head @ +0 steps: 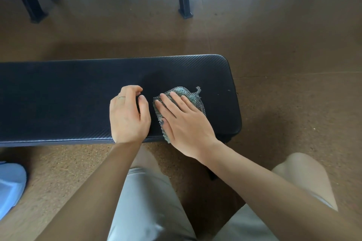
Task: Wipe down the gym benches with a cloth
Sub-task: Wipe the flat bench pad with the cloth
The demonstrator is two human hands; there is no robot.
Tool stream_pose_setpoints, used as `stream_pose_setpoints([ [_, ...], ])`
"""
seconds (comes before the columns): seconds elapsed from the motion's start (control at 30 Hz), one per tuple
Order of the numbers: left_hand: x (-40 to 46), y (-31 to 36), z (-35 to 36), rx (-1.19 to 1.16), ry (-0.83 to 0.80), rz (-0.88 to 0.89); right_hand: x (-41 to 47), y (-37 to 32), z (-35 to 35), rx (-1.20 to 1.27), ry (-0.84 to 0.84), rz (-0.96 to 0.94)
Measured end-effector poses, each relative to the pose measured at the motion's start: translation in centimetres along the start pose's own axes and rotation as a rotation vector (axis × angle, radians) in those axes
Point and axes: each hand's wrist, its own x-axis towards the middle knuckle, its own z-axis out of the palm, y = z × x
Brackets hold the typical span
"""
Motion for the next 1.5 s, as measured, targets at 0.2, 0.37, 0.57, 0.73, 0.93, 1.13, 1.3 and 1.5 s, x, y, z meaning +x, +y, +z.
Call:
stream_pose_setpoints([
  [0.2,0.0,0.0,0.0,-0.009,-0.008,-0.013,-5.9,5.7,-0.6,-0.077,-0.036,0.049],
  [0.37,0.0,0.3,0.3,0.014,0.001,-0.005,-6.9,4.7,-0.1,-0.051,0.061,0.336],
  [0.57,0.3,0.2,0.4,0.050,-0.001,0.020,-2.8,-1.4,2.2,-0.044,0.191,0.160],
  [0.73,0.1,0.2,0.3,0.064,-0.012,0.001,-3.0,1.0,1.8,-0.067,0.145,-0.048],
  [0.93,0.1,0.1,0.3,0.073,-0.008,0.015,-8.4,7.5,0.3,-0.086,0.071,0.071],
  [1.13,0.2,0.2,0.5,0.102,-0.037,0.049,-5.4,8.3,-1.0,0.089,-0.006,0.094],
  [1.3,0.1,0.2,0.3,0.100,-0.041,0.036,0.5,12.7,-1.6,0.172,-0.075,0.150],
  [1.5,0.3,0.2,0.3,0.107,-0.030,0.025,3.8,14.3,-1.2,0.304,-0.033,0.403],
])
